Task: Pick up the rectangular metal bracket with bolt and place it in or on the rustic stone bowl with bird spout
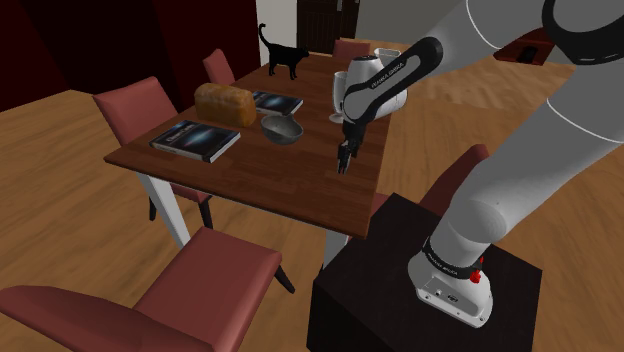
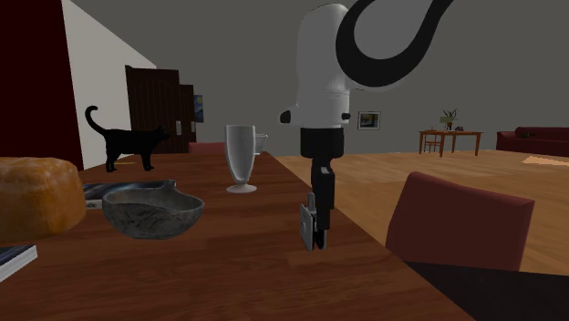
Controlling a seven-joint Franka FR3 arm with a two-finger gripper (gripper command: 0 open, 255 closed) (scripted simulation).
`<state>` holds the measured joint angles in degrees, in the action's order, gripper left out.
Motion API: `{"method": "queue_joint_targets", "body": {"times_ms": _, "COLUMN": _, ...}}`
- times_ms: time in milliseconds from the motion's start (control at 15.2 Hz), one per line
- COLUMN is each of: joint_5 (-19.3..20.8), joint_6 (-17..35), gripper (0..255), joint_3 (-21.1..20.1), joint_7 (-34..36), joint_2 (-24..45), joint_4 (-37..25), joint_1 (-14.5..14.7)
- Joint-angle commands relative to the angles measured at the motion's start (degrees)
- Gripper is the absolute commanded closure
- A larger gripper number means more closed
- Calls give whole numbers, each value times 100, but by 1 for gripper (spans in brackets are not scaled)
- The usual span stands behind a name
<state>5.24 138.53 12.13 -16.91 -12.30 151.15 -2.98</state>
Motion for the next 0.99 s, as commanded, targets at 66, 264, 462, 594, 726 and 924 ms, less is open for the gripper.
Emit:
{"method": "queue_joint_targets", "body": {"times_ms": 66, "joint_5": 0, "joint_6": 0, "gripper": 255, "joint_3": 0, "joint_7": 0, "joint_2": 3, "joint_4": 1, "joint_1": 0}}
{"method": "queue_joint_targets", "body": {"times_ms": 264, "joint_5": 0, "joint_6": -1, "gripper": 255, "joint_3": 0, "joint_7": -1, "joint_2": 4, "joint_4": 0, "joint_1": 0}}
{"method": "queue_joint_targets", "body": {"times_ms": 462, "joint_5": 10, "joint_6": -93, "gripper": 255, "joint_3": -6, "joint_7": 7, "joint_2": -66, "joint_4": -24, "joint_1": -3}}
{"method": "queue_joint_targets", "body": {"times_ms": 594, "joint_5": 25, "joint_6": -280, "gripper": 255, "joint_3": -19, "joint_7": 19, "joint_2": -196, "joint_4": -82, "joint_1": -9}}
{"method": "queue_joint_targets", "body": {"times_ms": 726, "joint_5": 37, "joint_6": -466, "gripper": 255, "joint_3": -32, "joint_7": 29, "joint_2": -320, "joint_4": -145, "joint_1": -14}}
{"method": "queue_joint_targets", "body": {"times_ms": 924, "joint_5": 49, "joint_6": -742, "gripper": 255, "joint_3": -53, "joint_7": 41, "joint_2": -493, "joint_4": -249, "joint_1": -20}}
